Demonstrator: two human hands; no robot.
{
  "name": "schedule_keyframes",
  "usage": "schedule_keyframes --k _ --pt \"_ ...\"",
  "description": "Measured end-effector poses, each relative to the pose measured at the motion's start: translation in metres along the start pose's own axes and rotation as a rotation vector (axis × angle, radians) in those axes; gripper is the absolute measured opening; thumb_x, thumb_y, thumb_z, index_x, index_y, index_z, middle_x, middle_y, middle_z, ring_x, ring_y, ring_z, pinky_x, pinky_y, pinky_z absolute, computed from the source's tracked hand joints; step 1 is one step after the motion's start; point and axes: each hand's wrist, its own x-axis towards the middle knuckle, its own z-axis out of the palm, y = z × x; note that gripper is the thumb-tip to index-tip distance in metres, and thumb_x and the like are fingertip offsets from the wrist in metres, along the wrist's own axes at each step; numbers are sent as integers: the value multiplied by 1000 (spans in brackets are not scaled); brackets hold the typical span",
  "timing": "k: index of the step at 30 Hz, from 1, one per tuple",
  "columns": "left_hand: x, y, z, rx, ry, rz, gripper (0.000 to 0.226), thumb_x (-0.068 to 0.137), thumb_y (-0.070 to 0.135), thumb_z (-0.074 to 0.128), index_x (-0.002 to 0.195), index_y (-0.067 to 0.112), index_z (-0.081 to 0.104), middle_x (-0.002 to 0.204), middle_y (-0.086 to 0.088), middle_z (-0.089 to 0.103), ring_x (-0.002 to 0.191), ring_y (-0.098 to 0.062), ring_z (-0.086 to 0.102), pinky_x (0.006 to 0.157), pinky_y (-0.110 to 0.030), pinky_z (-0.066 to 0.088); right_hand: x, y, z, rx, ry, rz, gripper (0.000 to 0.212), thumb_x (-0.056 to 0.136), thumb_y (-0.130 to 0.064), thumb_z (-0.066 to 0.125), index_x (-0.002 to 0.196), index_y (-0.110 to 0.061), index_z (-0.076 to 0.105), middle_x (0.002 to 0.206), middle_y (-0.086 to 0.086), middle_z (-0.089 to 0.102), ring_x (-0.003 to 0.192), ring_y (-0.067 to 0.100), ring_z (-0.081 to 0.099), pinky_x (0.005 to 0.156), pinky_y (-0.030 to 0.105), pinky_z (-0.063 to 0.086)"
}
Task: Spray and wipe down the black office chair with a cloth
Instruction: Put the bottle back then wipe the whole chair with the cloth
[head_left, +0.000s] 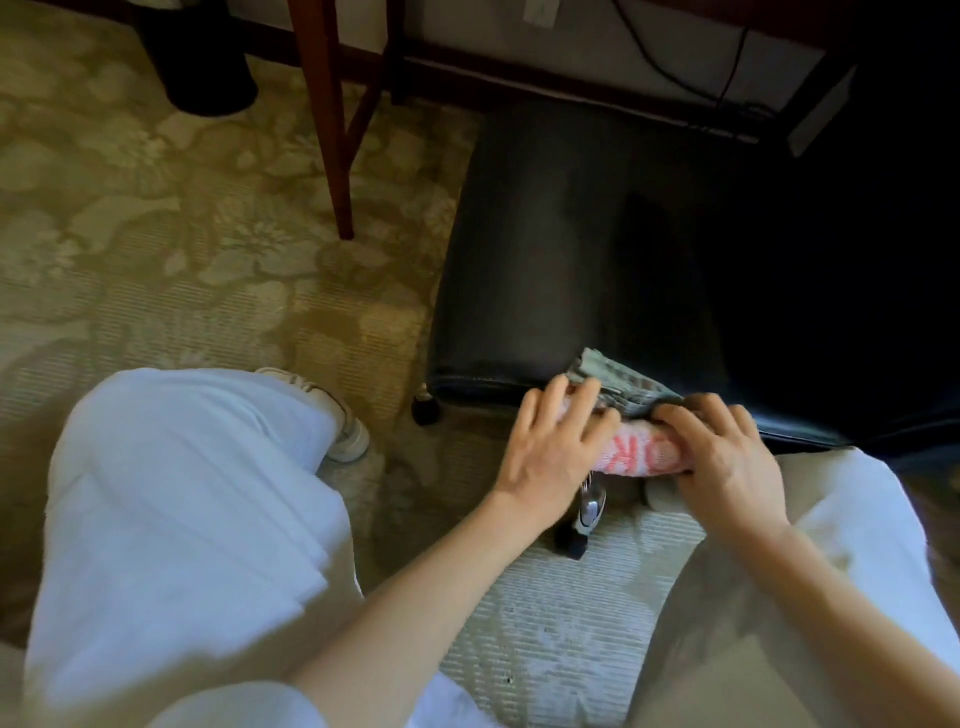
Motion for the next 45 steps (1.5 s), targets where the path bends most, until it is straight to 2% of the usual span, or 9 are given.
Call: schedule_keyframes --k 7,14,20,26,29,34,39,43,45 --pt "-10 -32 -23 19 6 -78 45 67 8 73 109 19 62 127 -6 56 117 -29 49 89 -47 41 18 -39 8 77 38 -32 44 61 -1 78 101 -8 65 98 14 56 81 36 49 46 38 48" --pt "-34 -88 -41 -45 43 -336 55 60 12 79 113 15 63 127 -6 56 117 -23 53 90 -41 39 52 -109 21 132 45 -129 30 72 -16 72 101 -15 64 100 9 57 84 30 47 45 35 45" --pt "-33 -102 -32 -256 113 -576 55 60 14 83 111 14 61 125 -3 54 108 -22 57 83 -39 51 76 -133 19 117 -15 -185 32 68 -19 78 99 -18 67 98 6 60 82 28 50 43 35 47" --pt "-37 -92 -32 -337 75 -571 55 60 9 85 111 12 62 126 -6 54 109 -25 57 81 -37 56 67 -115 14 106 -75 -235 37 61 -21 86 94 -21 70 99 0 64 78 24 53 43 33 49" --pt "-42 -78 -35 -335 44 -534 59 55 12 88 108 15 63 122 -3 55 105 -22 59 81 -29 55 57 -104 9 119 -93 -245 40 58 -22 88 93 -22 70 99 -2 65 78 22 53 47 32 50" --pt "-55 -45 -41 -319 10 -473 57 51 26 90 102 23 62 114 1 55 94 -15 59 76 -23 52 26 -81 1 87 -108 -253 53 45 -11 91 93 -20 72 97 -3 64 82 22 50 55 34 54" --pt "-68 -46 -44 -255 -28 -404 58 53 30 89 105 23 62 108 0 60 82 -14 62 73 -25 51 25 -84 -7 71 -126 -332 56 42 -5 88 94 -17 72 98 0 65 80 24 52 52 33 53" --pt "-63 -67 -40 -300 89 -569 50 59 15 82 103 19 61 106 1 62 87 -16 64 75 -29 54 52 -113 -2 64 -99 -404 42 58 -13 79 99 -18 71 98 2 65 77 25 52 49 35 51" --pt "-53 -82 -38 -342 132 -671 44 63 9 79 103 20 61 106 2 64 90 -19 64 75 -32 54 69 -127 2 68 -104 -408 43 60 -20 79 102 -21 69 100 2 64 78 26 52 49 36 52"
